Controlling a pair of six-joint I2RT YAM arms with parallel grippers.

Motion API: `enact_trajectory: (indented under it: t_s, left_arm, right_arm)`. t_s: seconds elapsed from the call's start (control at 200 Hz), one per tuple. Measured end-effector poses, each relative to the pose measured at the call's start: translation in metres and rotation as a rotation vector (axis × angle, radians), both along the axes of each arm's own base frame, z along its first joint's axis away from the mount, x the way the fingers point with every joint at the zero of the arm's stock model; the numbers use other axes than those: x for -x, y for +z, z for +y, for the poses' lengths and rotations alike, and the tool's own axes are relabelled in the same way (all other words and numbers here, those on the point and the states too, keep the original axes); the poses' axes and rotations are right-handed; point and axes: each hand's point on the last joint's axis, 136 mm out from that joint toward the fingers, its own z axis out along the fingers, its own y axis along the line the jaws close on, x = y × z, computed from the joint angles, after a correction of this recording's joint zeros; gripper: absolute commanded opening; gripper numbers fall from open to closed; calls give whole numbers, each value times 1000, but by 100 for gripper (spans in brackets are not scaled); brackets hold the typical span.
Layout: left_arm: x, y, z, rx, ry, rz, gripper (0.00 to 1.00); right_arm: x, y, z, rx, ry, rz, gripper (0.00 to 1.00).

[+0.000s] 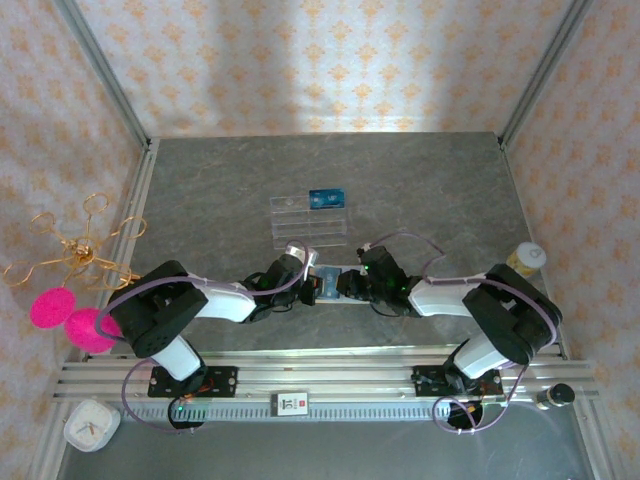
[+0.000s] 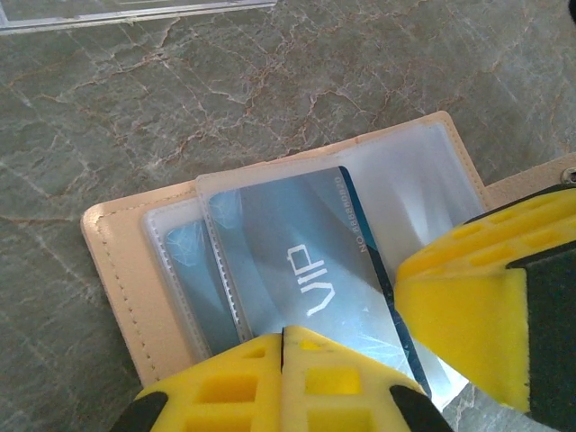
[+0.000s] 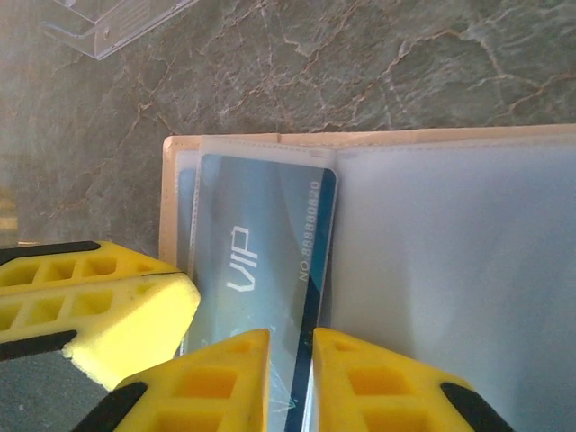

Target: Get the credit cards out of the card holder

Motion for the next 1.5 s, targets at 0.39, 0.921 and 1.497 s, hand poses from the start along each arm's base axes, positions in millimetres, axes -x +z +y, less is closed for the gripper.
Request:
enact_trajectory:
  t_s: [0.39,0.921,1.497]
  left_arm:
    - [1,-1,1,11,2,-6,0]
    - [0,-1,6,41,14,4,0]
    - [1,0,7,48,12,7,0]
  right_arm:
    - [-1,-2,2,-8,4,-2,14]
    - [0,-5,-23,31,-94,-11,0]
    - [6,22,18,-62,51,-47,38]
